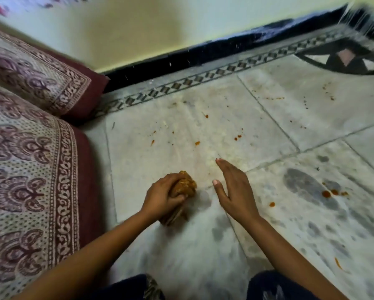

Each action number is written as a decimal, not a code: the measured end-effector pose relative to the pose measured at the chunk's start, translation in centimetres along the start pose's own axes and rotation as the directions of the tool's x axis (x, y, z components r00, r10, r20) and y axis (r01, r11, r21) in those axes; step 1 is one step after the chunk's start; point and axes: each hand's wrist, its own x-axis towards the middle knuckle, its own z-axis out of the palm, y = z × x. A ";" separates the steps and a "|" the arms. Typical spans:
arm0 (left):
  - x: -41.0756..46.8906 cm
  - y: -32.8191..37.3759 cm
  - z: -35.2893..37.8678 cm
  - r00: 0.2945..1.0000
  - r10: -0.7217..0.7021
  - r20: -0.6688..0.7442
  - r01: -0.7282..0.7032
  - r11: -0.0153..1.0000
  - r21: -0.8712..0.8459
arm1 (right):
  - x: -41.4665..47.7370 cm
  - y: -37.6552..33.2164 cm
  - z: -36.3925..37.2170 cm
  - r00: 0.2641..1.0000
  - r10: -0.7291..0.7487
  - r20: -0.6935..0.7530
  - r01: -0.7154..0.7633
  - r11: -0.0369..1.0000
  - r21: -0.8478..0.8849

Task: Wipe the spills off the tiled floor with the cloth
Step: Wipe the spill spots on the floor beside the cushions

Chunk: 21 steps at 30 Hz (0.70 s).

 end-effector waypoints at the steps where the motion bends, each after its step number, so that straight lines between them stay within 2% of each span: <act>1: 0.5 -0.2 -1.3 1.000 -0.011 -0.021 0.011 1.000 0.013 | 0.6 -0.2 -0.1 0.999 -0.030 0.012 0.030 1.000 -0.008; 6: 2.1 -1.5 -6.6 0.992 -0.089 -0.089 0.097 0.991 0.088 | 2.4 -0.8 -0.8 0.992 -0.039 0.120 0.045 0.998 -0.053; 12: 3.1 -3.9 -8.2 0.973 -0.119 -0.199 0.143 0.983 0.112 | 4.2 -1.1 -0.2 0.950 -0.113 0.290 0.181 0.959 -0.219; 16: 4.6 -6.9 -6.4 0.980 -0.114 -0.165 0.138 0.980 0.143 | 4.2 0.0 2.4 0.945 -0.004 0.326 0.097 0.958 -0.270; 19: 6.1 -8.5 -4.1 0.964 -0.218 -0.154 0.233 0.969 0.083 | 3.6 1.6 4.4 0.923 0.080 0.377 0.060 0.936 -0.346; 21: 7.0 -8.8 -2.2 0.962 -0.218 -0.166 0.235 0.967 0.096 | 3.1 2.2 5.6 0.898 0.129 0.421 0.056 0.915 -0.400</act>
